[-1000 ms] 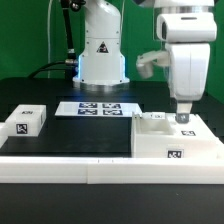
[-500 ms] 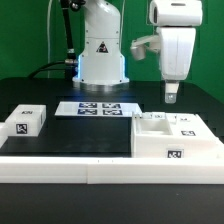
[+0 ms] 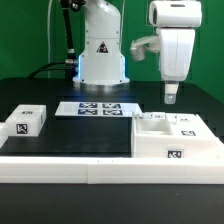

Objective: Assemble cabinet

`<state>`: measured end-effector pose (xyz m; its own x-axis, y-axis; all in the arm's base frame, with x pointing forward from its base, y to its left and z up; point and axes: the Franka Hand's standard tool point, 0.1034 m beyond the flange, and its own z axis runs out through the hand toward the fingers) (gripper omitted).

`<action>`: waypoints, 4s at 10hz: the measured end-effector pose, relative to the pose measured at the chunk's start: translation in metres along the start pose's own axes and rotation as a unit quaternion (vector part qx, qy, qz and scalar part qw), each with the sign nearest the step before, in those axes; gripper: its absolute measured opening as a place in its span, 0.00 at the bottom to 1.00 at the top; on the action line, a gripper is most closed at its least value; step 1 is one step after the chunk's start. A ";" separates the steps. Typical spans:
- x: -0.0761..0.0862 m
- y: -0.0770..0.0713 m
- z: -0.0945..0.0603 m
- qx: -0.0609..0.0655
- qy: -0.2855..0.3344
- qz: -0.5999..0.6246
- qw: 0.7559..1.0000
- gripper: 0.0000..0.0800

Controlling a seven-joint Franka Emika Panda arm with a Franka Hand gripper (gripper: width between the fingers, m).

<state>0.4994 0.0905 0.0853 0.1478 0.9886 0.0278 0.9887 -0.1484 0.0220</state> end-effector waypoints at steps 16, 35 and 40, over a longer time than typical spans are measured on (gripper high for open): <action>-0.009 -0.096 0.070 0.047 0.012 -0.002 0.999 1.00; -0.029 -0.080 0.029 0.047 -0.014 0.009 0.999 0.09; -0.029 -0.053 0.017 0.032 -0.011 0.017 0.999 0.09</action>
Offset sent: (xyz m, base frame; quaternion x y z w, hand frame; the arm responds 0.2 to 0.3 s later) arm -0.0558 0.0136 -0.0180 -0.0021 0.0288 -0.0390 0.9988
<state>0.4437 0.0705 0.0666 0.1810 0.9835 0.0055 0.9826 -0.1806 -0.0426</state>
